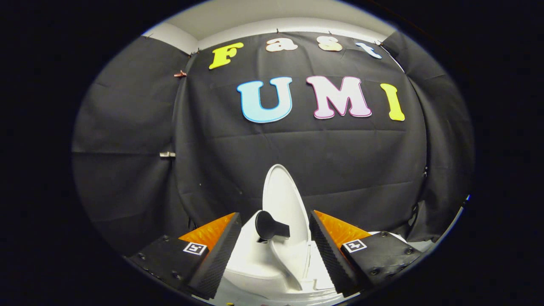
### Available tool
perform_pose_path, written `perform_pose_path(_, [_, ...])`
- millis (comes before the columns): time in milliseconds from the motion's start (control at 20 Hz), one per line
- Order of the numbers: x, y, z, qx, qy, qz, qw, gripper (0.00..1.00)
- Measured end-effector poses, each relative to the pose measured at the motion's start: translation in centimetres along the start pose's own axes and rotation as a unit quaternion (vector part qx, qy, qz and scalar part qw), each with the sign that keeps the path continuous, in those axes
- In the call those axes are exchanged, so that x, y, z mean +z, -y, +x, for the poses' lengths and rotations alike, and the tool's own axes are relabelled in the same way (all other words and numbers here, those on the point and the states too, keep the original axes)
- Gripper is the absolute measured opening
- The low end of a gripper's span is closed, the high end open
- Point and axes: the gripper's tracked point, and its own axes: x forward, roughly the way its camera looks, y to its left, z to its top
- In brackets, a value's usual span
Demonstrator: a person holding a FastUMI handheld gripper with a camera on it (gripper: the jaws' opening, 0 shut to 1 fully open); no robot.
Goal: Open the toilet lid.
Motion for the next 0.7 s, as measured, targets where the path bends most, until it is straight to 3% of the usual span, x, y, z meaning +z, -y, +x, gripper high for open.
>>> perform_pose_path(500, [5.0,2.3,-1.5,0.021,0.044,-0.009,0.999,0.98])
perform_pose_path(700, [7.1,6.2,-1.8,0.016,0.071,-0.022,0.997,0.98])
